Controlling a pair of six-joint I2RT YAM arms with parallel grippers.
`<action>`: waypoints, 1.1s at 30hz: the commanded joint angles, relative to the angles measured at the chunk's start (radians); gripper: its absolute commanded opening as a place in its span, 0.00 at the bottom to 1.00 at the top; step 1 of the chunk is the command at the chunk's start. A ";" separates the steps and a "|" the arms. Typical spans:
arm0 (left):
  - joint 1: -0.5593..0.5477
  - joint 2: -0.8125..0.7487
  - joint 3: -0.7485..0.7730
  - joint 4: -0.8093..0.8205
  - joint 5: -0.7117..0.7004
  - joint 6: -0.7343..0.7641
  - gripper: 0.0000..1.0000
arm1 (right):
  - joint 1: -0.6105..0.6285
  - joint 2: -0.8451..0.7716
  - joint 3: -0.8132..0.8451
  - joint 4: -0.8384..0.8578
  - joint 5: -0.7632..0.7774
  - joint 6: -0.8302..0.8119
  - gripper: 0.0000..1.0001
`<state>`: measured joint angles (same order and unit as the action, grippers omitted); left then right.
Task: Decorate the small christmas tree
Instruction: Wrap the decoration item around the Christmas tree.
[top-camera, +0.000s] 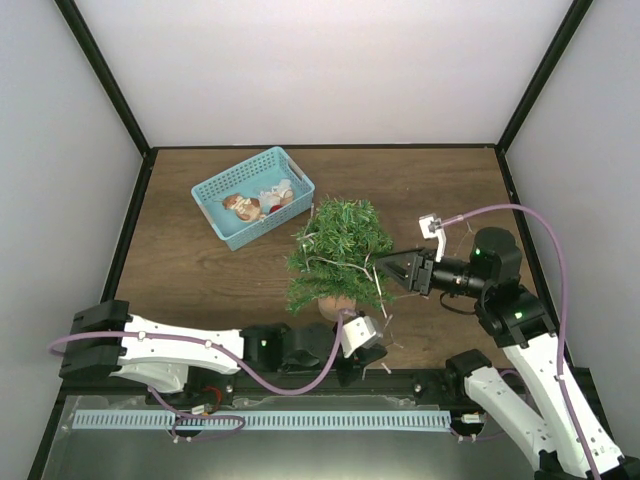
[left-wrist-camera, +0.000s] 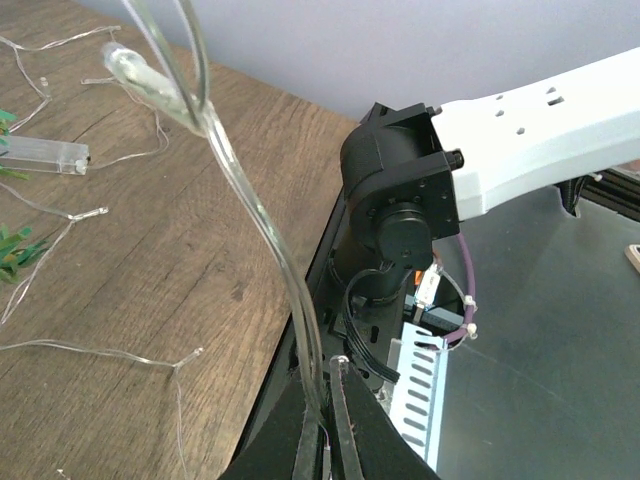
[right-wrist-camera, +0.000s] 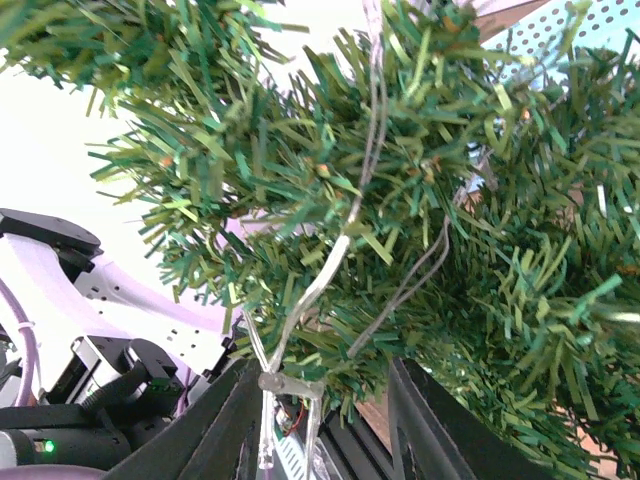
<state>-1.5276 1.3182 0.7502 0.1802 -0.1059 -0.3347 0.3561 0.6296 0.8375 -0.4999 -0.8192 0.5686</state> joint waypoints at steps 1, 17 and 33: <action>0.007 0.017 0.035 0.018 0.017 0.017 0.04 | -0.002 0.008 0.062 0.041 -0.011 0.007 0.37; 0.012 0.019 0.038 0.022 0.028 0.020 0.04 | -0.001 0.018 0.055 0.029 -0.007 -0.021 0.25; 0.020 0.010 0.047 0.025 0.031 0.013 0.04 | -0.001 -0.020 0.058 0.046 0.086 -0.037 0.01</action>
<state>-1.5177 1.3308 0.7650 0.1852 -0.0849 -0.3286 0.3561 0.6323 0.8581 -0.4816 -0.7841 0.5465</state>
